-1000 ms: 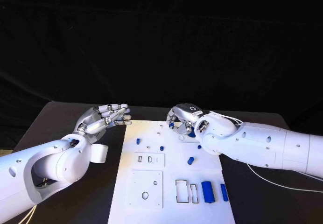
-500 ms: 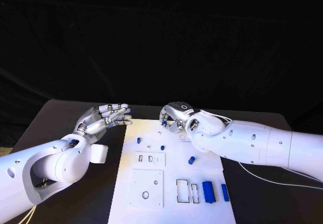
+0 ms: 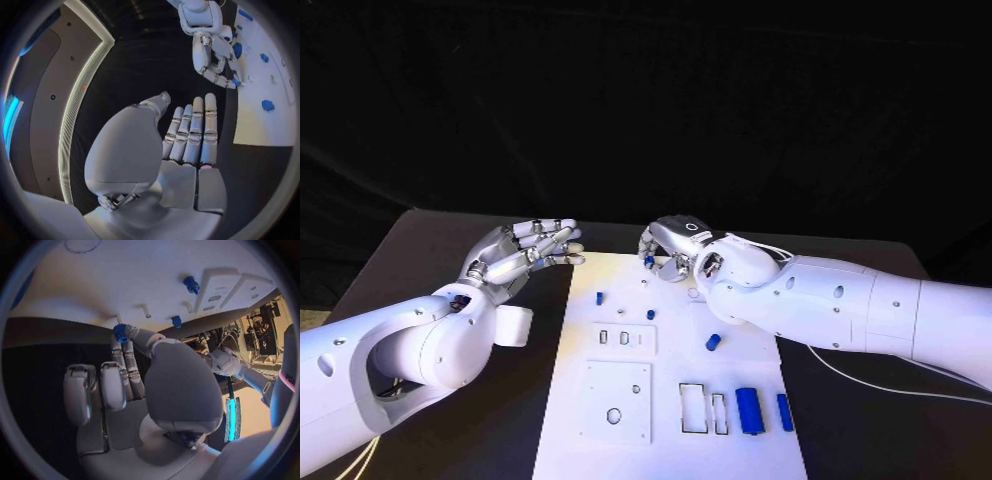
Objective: Assemble the parts on the task board
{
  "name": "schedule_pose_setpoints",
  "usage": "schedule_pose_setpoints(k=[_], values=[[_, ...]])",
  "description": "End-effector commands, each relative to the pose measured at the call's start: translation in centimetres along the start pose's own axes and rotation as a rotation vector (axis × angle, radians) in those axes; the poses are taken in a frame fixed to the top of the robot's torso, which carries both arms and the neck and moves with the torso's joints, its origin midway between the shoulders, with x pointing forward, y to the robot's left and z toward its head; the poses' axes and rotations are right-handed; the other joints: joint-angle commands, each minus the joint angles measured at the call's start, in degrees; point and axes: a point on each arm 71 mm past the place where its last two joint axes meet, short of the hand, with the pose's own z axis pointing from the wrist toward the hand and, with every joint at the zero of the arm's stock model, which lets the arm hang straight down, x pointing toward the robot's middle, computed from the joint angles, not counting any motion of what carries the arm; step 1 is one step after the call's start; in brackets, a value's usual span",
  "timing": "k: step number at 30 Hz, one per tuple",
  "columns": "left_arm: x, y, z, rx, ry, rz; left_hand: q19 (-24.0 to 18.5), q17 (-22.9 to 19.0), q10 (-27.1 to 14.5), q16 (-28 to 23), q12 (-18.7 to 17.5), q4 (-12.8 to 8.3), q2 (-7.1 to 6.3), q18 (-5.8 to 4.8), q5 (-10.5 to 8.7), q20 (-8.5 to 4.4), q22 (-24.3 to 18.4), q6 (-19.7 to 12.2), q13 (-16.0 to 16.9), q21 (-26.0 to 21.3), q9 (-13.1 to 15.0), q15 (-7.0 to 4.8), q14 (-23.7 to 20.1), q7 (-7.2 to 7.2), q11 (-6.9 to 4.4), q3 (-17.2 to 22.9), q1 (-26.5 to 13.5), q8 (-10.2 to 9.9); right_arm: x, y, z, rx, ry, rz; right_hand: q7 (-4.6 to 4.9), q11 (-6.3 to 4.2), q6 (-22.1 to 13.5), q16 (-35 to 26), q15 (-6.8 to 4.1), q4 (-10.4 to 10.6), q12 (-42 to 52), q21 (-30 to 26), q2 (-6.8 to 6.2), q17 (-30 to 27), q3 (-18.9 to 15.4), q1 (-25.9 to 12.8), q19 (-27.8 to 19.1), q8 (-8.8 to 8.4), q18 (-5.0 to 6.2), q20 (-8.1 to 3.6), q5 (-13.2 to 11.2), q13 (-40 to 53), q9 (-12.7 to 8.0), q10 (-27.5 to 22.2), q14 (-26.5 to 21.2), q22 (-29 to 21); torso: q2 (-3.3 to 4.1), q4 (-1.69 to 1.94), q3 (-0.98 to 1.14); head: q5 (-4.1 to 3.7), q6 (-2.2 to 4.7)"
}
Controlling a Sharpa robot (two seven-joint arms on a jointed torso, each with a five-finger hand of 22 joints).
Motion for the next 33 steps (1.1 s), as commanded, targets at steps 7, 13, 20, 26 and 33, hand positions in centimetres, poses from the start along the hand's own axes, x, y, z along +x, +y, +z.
schedule_pose_setpoints(k=[7, 13, 20, 26, 33], values=[[0.27, -0.19, 0.09, 0.008, 0.023, -0.006, -0.3, 0.1, -0.3, -0.3, -0.4, 0.2, 0.02, 0.31, -0.15, 0.1, 0.1, -0.3, 0.0, 0.2, -0.1, 0.32, -0.3, 0.92, 0.3, -0.1, -0.6, -0.2, 0.94, 0.17, -0.09, -0.011, 0.064, -0.009, 0.04, -2.67, -0.7, 0.4, -0.26, -0.4, 0.0, 0.2, 1.03, 0.0, 0.1, -0.1, 0.5, 0.13, -1.14, -0.23, 0.2, 2.3, 0.3, 2.6, 1.8, 7.1, 0.17, 0.05, -0.07, 0.15, 0.09], [0.13, -0.23, 0.06, 0.008, 0.021, -0.005, -0.4, 0.1, -0.3, -0.4, -0.4, 0.2, 0.01, 0.3, -0.15, 0.14, 0.0, -0.3, 0.0, 0.2, -0.1, 0.35, -0.4, 0.93, 0.31, -0.1, -0.6, -0.3, 1.22, -0.1, -0.41, -0.005, 0.086, -0.01, 0.04, -2.66, -0.7, 0.4, -0.25, -0.4, 0.0, 0.2, 1.01, 0.0, 0.1, -0.1, 0.5, 0.13, -1.13, -0.22, 0.2, 2.4, 0.3, 2.6, 1.8, 7.1, 0.22, -0.09, -0.06, 0.36, -0.03], [0.0, -0.23, 0.08, 0.007, 0.019, -0.004, -0.4, 0.1, -0.3, -0.4, -0.4, 0.2, 0.01, 0.3, -0.15, 0.14, 0.0, -0.3, 0.0, 0.2, -0.1, 0.35, -0.4, 0.93, 0.31, -0.1, -0.6, -0.3, 1.23, -0.39, -0.64, 0.002, 0.079, -0.008, 0.11, -2.55, -1.2, 0.3, -0.16, -0.5, -0.2, -0.1, 0.82, -0.3, 0.1, -0.5, 0.2, 0.01, -1.03, -0.14, 0.2, 2.4, 0.5, 2.3, 1.7, 6.7, 0.27, -0.06, -0.04, 0.32, -0.02], [-0.05, -0.21, 0.1, 0.006, 0.018, -0.003, -0.4, 0.1, -0.3, -0.4, -0.4, 0.2, 0.01, 0.3, -0.15, 0.14, 0.0, -0.3, 0.0, 0.2, -0.1, 0.35, -0.4, 0.93, 0.31, -0.1, -0.6, -0.3, 1.11, -0.43, -0.65, 0.004, 0.06, -0.006, 0.21, -2.43, -1.6, 0.2, -0.06, -0.7, -0.4, -0.4, 0.65, -0.6, 0.3, -0.8, -0.1, -0.12, -0.92, -0.06, 0.2, 2.4, 0.7, 2.0, 1.7, 6.3, 0.29, 0.03, -0.06, 0.27, -0.02], [-0.09, -0.2, 0.11, 0.005, 0.018, -0.003, -0.5, 0.2, -0.3, -0.5, -0.5, 0.1, 0.0, 0.31, -0.15, 0.17, 0.0, -0.4, 0.0, 0.2, -0.1, 0.38, -0.4, 0.95, 0.33, -0.2, -0.6, -0.3, 0.98, -0.45, -0.62, -0.001, 0.039, -0.001, 1.0, -1.6, -3.6, -0.9, 0.72, -0.5, -0.7, -1.9, -0.55, -2.8, 0.5, -2.5, -2.0, -0.98, -0.34, 0.46, 0.2, 1.9, 1.1, -0.9, 1.0, 3.8, 0.36, -0.07, -0.08, 0.28, 0.06]])
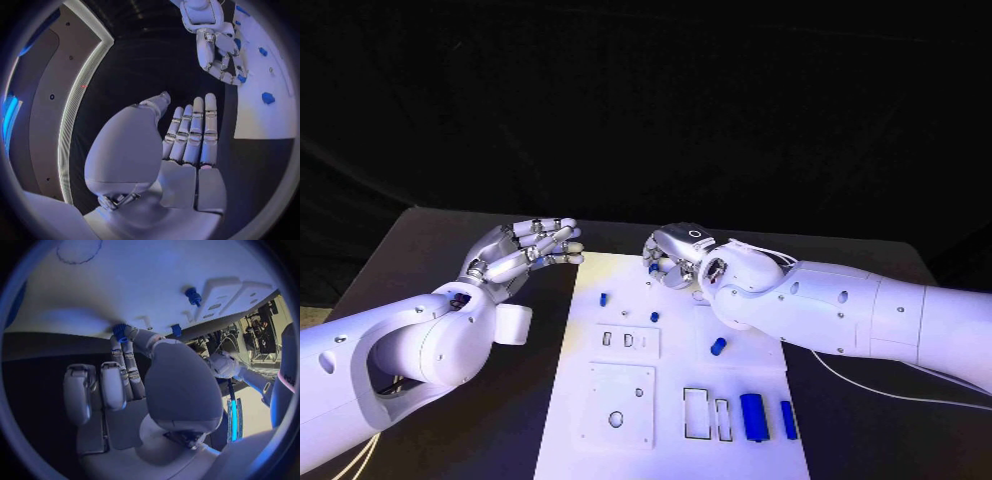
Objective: Assemble the parts on the task board
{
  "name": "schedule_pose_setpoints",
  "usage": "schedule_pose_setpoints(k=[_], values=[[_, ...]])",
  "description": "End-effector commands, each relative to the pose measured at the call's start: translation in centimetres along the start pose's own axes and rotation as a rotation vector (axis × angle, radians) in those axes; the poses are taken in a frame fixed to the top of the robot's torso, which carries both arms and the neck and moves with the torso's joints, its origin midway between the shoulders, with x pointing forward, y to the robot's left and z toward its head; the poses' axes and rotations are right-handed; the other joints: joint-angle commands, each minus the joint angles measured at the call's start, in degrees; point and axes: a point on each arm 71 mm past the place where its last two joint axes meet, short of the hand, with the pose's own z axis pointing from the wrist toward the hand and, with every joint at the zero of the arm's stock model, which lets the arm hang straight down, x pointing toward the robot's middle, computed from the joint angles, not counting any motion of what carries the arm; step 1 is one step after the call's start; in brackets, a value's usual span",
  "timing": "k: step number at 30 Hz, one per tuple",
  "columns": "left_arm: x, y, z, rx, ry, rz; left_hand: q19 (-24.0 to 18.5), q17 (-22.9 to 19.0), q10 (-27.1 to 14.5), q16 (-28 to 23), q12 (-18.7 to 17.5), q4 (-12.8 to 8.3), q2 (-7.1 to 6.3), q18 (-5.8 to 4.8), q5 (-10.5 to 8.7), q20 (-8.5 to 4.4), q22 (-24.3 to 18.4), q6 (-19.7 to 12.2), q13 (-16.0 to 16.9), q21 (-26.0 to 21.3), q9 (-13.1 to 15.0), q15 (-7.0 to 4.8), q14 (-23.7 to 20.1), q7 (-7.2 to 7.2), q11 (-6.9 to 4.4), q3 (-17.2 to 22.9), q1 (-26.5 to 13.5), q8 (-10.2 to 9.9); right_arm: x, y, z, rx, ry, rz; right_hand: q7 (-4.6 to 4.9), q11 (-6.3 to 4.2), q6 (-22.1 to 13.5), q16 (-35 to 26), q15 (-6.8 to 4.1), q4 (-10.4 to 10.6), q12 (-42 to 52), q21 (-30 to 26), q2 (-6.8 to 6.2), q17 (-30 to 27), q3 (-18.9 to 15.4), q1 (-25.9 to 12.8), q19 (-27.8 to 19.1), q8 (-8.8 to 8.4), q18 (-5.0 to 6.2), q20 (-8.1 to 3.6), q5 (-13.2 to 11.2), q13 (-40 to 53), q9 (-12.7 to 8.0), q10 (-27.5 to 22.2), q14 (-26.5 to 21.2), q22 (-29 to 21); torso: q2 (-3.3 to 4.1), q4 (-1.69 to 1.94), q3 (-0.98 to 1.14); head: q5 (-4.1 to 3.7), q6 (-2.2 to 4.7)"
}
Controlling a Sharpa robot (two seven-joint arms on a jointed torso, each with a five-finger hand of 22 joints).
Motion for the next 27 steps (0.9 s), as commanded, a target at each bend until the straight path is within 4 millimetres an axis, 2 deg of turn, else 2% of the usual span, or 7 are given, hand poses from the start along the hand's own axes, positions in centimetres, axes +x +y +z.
schedule_pose_setpoints(k=[1, 4, 5, 6, 9, 11, 27], values=[[0.3, -0.1, 0.0, 0.007, 0.023, -0.007, -0.3, 0.1, -0.1, -0.3, -0.3, 0.1, 0.0, 0.31, -0.15, -0.05, 0.1, -0.4, 0.0, 0.2, -0.1, 0.16, -0.2, 0.95, 0.12, -0.2, -0.6, -0.3, 0.0, 0.0, 0.0, -0.008, -0.007, 0.001, 1.09, -0.66, -2.8, -2.0, 1.28, 0.3, 0.0, -2.6, -1.98, -3.7, -0.1, -3.2, -3.4, -1.52, 0.14, 0.75, 0.5, 1.7, 0.0, -2.9, 0.4, 1.7, 0.06, -0.09, -0.05, 0.02, 0.11], [0.2, -0.1, 0.0, 0.006, 0.023, -0.007, -0.4, 0.1, -0.1, -0.3, -0.3, 0.1, -0.01, 0.31, -0.15, -0.04, 0.0, -0.4, 0.0, 0.2, -0.1, 0.18, -0.2, 0.96, 0.14, -0.2, -0.7, -0.3, 0.0, 0.0, 0.0, -0.013, -0.012, 0.006, 2.02, 1.0, -8.2, -6.4, 2.54, 0.9, 0.4, -8.9, -4.01, -10.9, -5.2, -5.3, -9.8, -4.66, 2.26, 2.12, 0.3, -0.4, -0.6, -10.1, -2.0, -7.1, 0.07, -0.11, -0.07, 0.03, 0.13], [0.2, -0.1, 0.0, 0.006, 0.022, -0.006, -0.4, 0.1, -0.1, -0.3, -0.3, 0.1, -0.01, 0.31, -0.15, -0.04, 0.0, -0.4, 0.0, 0.2, -0.1, 0.18, -0.2, 0.96, 0.14, -0.2, -0.7, -0.3, 0.0, 0.0, 0.0, -0.015, -0.013, 0.008, 1.88, 1.58, -9.7, -9.0, 2.41, 1.6, 1.2, -13.3, -0.03, -14.6, -17.0, -1.8, -12.3, -5.85, 3.29, 2.44, 0.7, -1.7, -0.4, -13.3, -2.6, -11.9, 0.07, -0.08, -0.06, -0.05, 0.17], [0.2, -0.1, 0.0, 0.006, 0.022, -0.006, -0.4, 0.1, -0.2, -0.3, -0.3, 0.1, -0.02, 0.32, -0.16, -0.02, 0.0, -0.4, 0.0, 0.2, -0.1, 0.2, -0.3, 0.98, 0.15, -0.2, -0.7, -0.3, 0.0, -0.1, 0.0, -0.016, -0.014, 0.009, 1.83, 1.27, -11.0, -10.4, 2.64, 3.3, 0.9, -15.3, 0.51, -16.6, -23.7, 0.2, -13.2, -6.77, 3.61, 2.48, 0.9, -2.5, -0.5, -14.9, -3.0, -14.1, 0.07, -0.08, -0.06, -0.05, 0.17], [0.2, -0.1, 0.1, 0.005, 0.021, -0.006, -0.5, 0.1, -0.2, -0.4, -0.4, 0.1, -0.02, 0.32, -0.15, 0.01, 0.0, -0.5, 0.0, 0.2, -0.1, 0.22, -0.4, 1.0, 0.18, -0.2, -0.7, -0.4, -0.1, -0.2, -0.2, -0.018, -0.016, 0.013, 1.02, 1.65, -12.4, -11.4, 2.95, 14.4, 1.6, -18.5, -0.54, -18.2, -34.2, 7.9, -13.3, -8.09, 4.03, 2.65, 1.3, -3.8, -0.4, -17.3, -2.9, -16.8, 0.03, -0.06, -0.04, -0.08, 0.31], [0.1, -0.1, 0.1, 0.005, 0.02, -0.005, -0.6, 0.2, -0.3, -0.5, -0.4, 0.1, -0.02, 0.31, -0.16, 0.03, 0.0, -0.5, 0.0, 0.2, -0.1, 0.25, -0.4, 1.02, 0.2, -0.2, -0.7, -0.4, -0.2, -0.4, -0.6, -0.014, -0.017, 0.019, 1.1, 1.69, -12.3, -11.6, 2.93, 18.6, 1.9, -19.4, -1.59, -18.5, -35.9, 10.1, -13.4, -8.18, 4.14, 2.62, 1.3, -3.9, -0.2, -17.8, -3.0, -17.5, 0.04, -0.01, -0.05, -0.14, 0.38], [-0.6, 0.1, 0.3, 0.003, 0.006, 0.001, -0.7, 0.2, -0.3, -0.5, -0.5, 0.1, 0.0, 0.32, -0.15, 0.07, 0.0, -0.6, 0.0, 0.2, -0.1, 0.28, -0.5, 1.03, 0.22, -0.2, -0.7, -0.4, -4.1, -6.0, -9.0, 0.167, -0.055, 0.213, 2.16, 0.36, -7.7, -3.3, 1.91, 18.3, 7.0, -8.9, 0.9, -6.6, -34.5, 9.0, -4.8, -6.9, 1.32, 1.67, 0.5, -2.8, 0.5, -7.0, 0.6, -3.8, -0.79, -1.21, 0.8, -0.62, 1.11]])
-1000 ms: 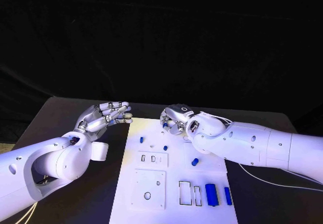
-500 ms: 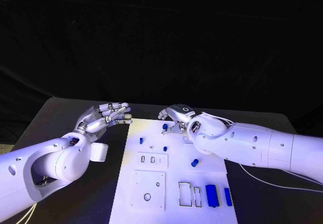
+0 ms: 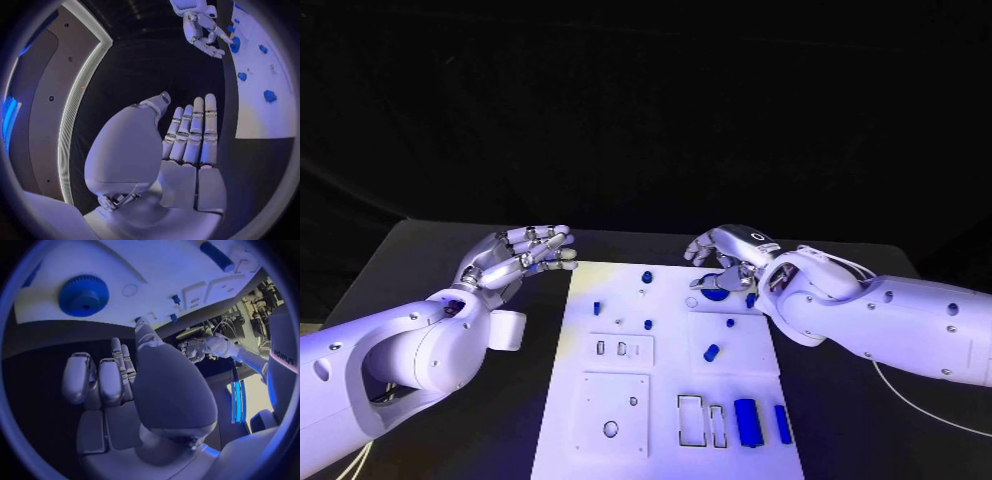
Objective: Assemble the parts on the task board
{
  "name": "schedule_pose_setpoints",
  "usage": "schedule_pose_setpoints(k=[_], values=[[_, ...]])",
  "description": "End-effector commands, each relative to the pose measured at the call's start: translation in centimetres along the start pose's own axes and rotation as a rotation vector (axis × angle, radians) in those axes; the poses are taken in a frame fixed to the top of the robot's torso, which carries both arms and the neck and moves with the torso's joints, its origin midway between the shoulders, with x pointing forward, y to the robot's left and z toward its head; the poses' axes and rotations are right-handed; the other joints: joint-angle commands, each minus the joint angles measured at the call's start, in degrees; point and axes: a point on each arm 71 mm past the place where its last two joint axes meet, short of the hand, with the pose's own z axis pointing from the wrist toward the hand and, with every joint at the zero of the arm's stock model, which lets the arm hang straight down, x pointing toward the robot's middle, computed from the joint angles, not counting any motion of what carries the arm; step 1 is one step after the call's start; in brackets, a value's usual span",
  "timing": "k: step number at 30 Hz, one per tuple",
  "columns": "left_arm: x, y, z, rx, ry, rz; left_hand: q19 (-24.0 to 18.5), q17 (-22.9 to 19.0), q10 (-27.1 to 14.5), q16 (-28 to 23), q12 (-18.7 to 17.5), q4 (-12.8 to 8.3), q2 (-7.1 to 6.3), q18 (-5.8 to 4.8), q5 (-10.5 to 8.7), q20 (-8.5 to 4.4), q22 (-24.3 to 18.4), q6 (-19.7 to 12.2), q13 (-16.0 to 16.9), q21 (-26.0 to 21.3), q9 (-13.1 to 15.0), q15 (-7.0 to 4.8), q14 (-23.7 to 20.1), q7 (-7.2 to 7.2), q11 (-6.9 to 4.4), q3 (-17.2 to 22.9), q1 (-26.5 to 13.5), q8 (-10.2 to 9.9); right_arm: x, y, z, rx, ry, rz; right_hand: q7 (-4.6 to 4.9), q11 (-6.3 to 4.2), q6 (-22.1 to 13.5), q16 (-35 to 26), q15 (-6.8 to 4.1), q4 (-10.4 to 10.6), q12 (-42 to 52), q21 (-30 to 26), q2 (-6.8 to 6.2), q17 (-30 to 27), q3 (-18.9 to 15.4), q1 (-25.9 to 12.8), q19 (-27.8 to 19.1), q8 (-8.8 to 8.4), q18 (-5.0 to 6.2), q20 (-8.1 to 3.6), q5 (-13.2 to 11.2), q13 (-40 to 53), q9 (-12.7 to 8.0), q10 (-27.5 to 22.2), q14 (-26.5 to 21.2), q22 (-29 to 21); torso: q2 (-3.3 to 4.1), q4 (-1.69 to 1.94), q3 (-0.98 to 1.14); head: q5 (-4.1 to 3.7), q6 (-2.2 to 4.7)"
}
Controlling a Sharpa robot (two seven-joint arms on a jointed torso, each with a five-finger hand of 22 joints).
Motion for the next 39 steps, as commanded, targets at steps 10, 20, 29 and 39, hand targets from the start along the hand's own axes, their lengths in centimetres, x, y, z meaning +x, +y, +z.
schedule_pose_setpoints(k=[10, 20, 29, 39], values=[[0.2, 0.2, 0.4, 0.004, 0.026, -0.009, -0.5, 0.1, -0.3, -0.4, -0.3, 0.1, 0.01, 0.33, -0.15, -0.09, 0.0, -0.4, 0.0, 0.2, -0.1, 0.09, -0.4, 0.81, 0.23, -0.3, -0.7, -0.2, -1.3, -3.7, -3.5, 0.166, 0.05, 0.109, -0.2, -0.62, -0.4, 2.0, -0.22, 0.2, 0.8, 2.2, -1.1, 2.3, -2.9, -2.6, 1.2, -1.05, -1.25, -0.25, -0.3, 1.2, -0.3, 4.0, 1.0, 3.1, -0.74, -1.13, 1.01, -0.84, -0.01], [0.2, 0.4, 0.5, -0.001, 0.031, -0.013, -0.5, 0.1, -0.3, -0.4, -0.3, 0.1, 0.01, 0.33, -0.15, -0.09, 0.0, -0.4, 0.0, 0.2, -0.1, 0.09, -0.4, 0.81, 0.23, -0.3, -0.7, -0.2, 0.6, -4.3, -2.9, 0.203, 0.122, 0.106, -1.82, -2.72, -1.4, 4.7, -2.27, 0.6, 21.0, 5.2, -1.67, 6.2, -5.3, -2.8, 3.0, 0.14, -2.04, -2.06, -0.3, 20.0, 1.0, 9.5, 1.7, 7.4, -0.83, -1.27, 1.45, -0.85, -0.26], [0.3, 0.4, 0.5, -0.004, 0.034, -0.014, -0.6, 0.1, -0.3, -0.4, -0.3, 0.1, 0.05, 0.35, -0.16, -0.04, 0.0, -0.3, 0.0, 0.2, -0.1, 0.11, -0.4, 0.78, 0.22, -0.3, -0.8, -0.2, 2.2, -4.0, -1.7, 0.214, 0.155, 0.129, -1.79, -2.7, -1.0, 9.7, -1.84, 0.1, 64.6, 7.6, 0.18, 16.5, -4.4, -3.5, 5.0, 3.88, -2.81, -1.77, -0.3, 66.7, 2.4, 15.1, 3.5, 11.1, -0.83, -1.05, 1.18, -0.87, -0.6], [0.2, 0.4, 0.4, -0.005, 0.032, -0.013, -0.6, 0.1, -0.3, -0.4, -0.3, 0.1, 0.05, 0.35, -0.16, -0.04, 0.0, -0.3, 0.0, 0.2, -0.1, 0.11, -0.4, 0.78, 0.22, -0.3, -0.8, -0.2, 2.5, -4.3, -1.2, 0.241, 0.136, 0.139, -1.59, -2.44, -1.1, 12.0, -1.52, 0.1, 71.3, 10.1, 1.33, 22.4, -3.8, -4.1, 7.2, 4.4, -3.63, -1.48, -0.3, 74.7, 2.3, 19.0, 4.6, 14.2, -0.71, -0.98, 1.28, -0.81, -0.85]])
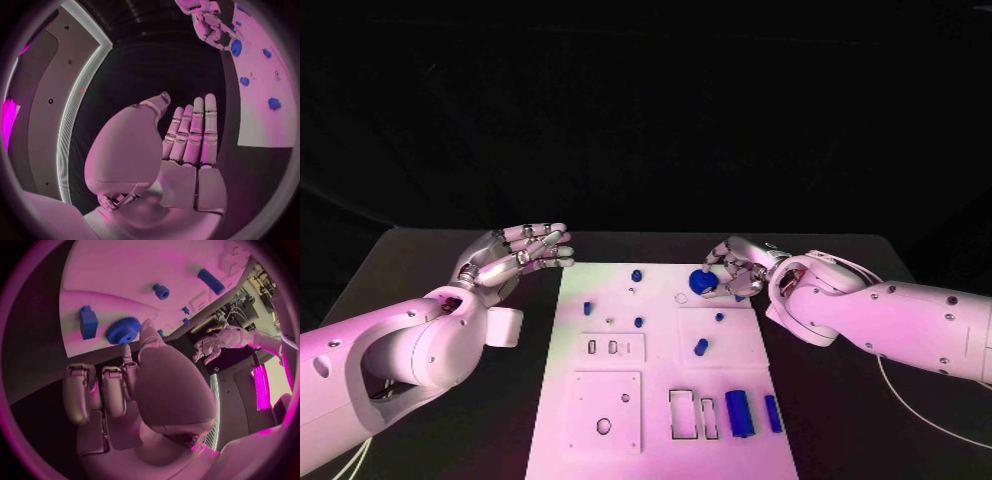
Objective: Assemble the parts on the task board
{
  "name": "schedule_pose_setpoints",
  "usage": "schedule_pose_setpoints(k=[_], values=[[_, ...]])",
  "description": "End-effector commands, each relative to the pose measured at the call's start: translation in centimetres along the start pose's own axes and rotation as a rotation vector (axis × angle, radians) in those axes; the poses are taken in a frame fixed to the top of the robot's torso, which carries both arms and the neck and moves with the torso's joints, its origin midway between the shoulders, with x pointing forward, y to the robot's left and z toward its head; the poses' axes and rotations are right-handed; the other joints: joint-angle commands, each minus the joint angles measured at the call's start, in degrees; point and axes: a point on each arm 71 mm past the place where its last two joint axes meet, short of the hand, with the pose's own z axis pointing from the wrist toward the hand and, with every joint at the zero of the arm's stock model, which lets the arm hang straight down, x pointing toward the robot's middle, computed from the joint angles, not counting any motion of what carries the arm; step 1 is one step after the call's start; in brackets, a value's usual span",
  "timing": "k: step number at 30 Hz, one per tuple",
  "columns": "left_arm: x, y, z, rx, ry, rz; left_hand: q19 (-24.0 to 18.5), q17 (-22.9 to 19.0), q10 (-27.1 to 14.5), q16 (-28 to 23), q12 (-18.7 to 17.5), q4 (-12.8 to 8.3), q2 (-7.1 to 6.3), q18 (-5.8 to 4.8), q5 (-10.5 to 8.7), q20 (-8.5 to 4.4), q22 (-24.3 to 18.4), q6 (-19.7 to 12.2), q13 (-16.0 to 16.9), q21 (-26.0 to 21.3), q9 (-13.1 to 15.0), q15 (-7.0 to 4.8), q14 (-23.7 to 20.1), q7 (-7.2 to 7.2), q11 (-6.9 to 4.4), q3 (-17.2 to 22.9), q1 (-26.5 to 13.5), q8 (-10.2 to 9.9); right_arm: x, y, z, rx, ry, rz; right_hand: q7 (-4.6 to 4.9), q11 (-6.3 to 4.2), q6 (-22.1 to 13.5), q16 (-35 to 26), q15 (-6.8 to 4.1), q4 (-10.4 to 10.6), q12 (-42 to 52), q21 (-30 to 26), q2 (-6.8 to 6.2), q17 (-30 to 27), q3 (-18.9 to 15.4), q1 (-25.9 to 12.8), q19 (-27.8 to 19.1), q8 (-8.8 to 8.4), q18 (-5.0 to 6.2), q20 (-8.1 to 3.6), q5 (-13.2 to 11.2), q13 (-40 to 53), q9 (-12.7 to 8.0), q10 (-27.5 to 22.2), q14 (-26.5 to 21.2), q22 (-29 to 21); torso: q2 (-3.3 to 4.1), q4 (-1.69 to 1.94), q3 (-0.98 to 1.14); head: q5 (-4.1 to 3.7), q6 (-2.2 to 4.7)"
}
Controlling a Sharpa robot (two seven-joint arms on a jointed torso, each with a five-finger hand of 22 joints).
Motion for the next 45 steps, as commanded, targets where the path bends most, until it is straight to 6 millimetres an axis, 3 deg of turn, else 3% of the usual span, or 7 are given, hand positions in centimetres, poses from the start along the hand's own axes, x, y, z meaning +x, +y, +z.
schedule_pose_setpoints(k=[1, 9, 28, 45], values=[[0.26, -0.07, 0.0, 0.005, 0.022, -0.009, -0.4, 0.0, -0.3, -0.2, -0.3, 0.1, -0.17, 0.35, -0.16, 0.17, 0.0, -0.3, 0.0, 0.2, -0.1, 0.11, -0.4, 0.78, 0.22, -0.3, -0.5, -0.2, 0.25, -0.28, 0.0, 0.027, 0.006, 0.013, 0.12, -0.12, 0.3, 0.4, 0.52, 0.0, 0.6, 0.6, 0.58, 6.3, 0.3, 0.0, 2.2, 0.41, -1.03, 0.25, -0.1, 4.8, -0.1, 0.7, 4.3, 9.8, 0.06, -0.01, 0.03, 0.04, -0.17], [0.2, -0.08, -0.03, 0.004, 0.021, -0.008, -0.4, 0.0, -0.3, -0.2, -0.3, 0.1, -0.17, 0.35, -0.16, 0.17, 0.0, -0.3, 0.0, 0.2, -0.1, 0.11, -0.4, 0.78, 0.22, -0.3, -0.5, -0.2, -0.11, -0.5, -0.2, 0.031, -0.027, 0.025, 0.11, -0.1, 0.5, 1.0, 0.56, -0.2, 2.6, 1.6, 0.93, 7.7, 0.6, 0.0, 3.1, 0.61, -1.38, 0.31, -0.1, 7.2, -0.1, 2.2, 4.6, 11.1, 0.01, -0.04, 0.09, 0.04, -0.46], [0.19, -0.08, -0.03, 0.003, 0.022, -0.009, -0.5, 0.2, -0.2, -0.3, -0.4, 0.1, -0.15, 0.39, -0.16, 0.22, 0.0, -0.3, 0.1, 0.2, 0.0, 0.11, -0.4, 0.74, 0.2, -0.3, -0.6, -0.2, -0.12, -0.61, 0.1, 0.035, -0.035, 0.012, 0.16, -0.06, 0.4, 1.2, 0.6, -0.4, 3.2, 2.2, 0.86, 8.4, 0.9, 0.4, 3.6, 0.59, -1.56, 0.34, -0.1, 7.9, -0.2, 2.6, 4.7, 11.7, -0.08, 0.02, -0.03, -0.08, -0.88], [0.18, -0.1, -0.07, 0.002, 0.023, -0.009, -0.5, 0.2, -0.2, -0.3, -0.4, 0.1, -0.15, 0.39, -0.16, 0.22, 0.0, -0.3, 0.1, 0.2, 0.0, 0.11, -0.4, 0.74, 0.2, -0.3, -0.6, -0.2, 0.17, -0.62, 0.55, 0.044, -0.027, -0.005, 0.21, -0.02, 0.3, 1.3, 0.64, -0.4, 3.2, 2.3, 0.99, 8.6, 1.0, 0.6, 3.7, 0.55, -1.61, 0.37, -0.1, 7.9, -0.2, 2.5, 4.7, 11.9, -0.02, 0.02, 0.05, -0.03, -1.12]])
